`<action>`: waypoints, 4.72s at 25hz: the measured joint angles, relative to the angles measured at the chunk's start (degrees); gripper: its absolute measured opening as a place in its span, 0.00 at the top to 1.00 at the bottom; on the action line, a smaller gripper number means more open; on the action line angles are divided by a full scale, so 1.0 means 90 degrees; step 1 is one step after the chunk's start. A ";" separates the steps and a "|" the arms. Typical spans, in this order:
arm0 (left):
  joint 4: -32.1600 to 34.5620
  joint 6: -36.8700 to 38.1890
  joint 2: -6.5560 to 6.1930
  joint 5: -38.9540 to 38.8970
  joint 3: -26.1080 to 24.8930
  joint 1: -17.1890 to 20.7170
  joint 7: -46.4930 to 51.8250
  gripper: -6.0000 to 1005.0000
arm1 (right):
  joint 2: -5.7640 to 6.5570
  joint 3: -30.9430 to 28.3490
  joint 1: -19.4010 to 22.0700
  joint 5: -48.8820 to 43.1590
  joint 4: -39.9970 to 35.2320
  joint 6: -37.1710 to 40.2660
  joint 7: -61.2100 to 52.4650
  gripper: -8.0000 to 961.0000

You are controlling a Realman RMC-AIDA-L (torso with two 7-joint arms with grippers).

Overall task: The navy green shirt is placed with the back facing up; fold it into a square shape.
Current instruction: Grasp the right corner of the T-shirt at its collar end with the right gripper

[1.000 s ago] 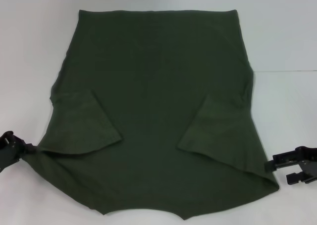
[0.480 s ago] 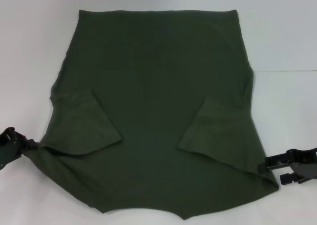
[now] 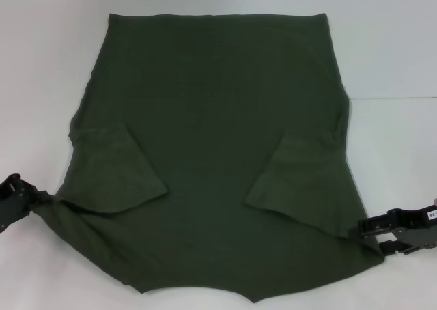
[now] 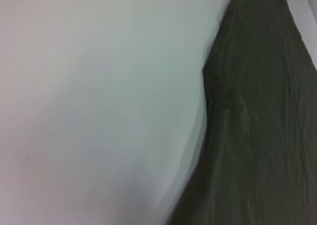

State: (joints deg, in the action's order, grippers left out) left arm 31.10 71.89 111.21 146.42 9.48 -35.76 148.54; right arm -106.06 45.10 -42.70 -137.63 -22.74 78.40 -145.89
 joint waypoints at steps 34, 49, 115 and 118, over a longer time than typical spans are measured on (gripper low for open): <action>0.0002 -0.0049 -0.0022 -0.0159 -0.0004 -0.0030 -0.0011 0.99 | -0.0263 -0.0470 -0.0226 0.0952 0.0097 -0.0013 0.0244 0.04; 0.0002 -0.0077 -0.0014 -0.0167 -0.0009 -0.0030 -0.0013 0.99 | -0.0462 -0.0535 -0.0443 0.1154 0.0140 -0.0341 0.0314 0.04; -0.0038 -0.0146 0.0007 -0.0410 0.0040 -0.0040 -0.0089 0.99 | -0.0227 -0.0116 -0.0353 -0.0367 0.0139 -0.0239 0.0058 0.04; -0.0038 -0.0146 0.0007 -0.0410 0.0040 -0.0040 -0.0089 0.99 | -0.0277 -0.0150 -0.0352 -0.0163 0.0146 -0.0296 0.0085 0.04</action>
State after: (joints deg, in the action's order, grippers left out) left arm 30.76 70.58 111.27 142.73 9.85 -36.12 147.74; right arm -108.55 43.76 -45.87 -139.09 -21.43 75.73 -145.12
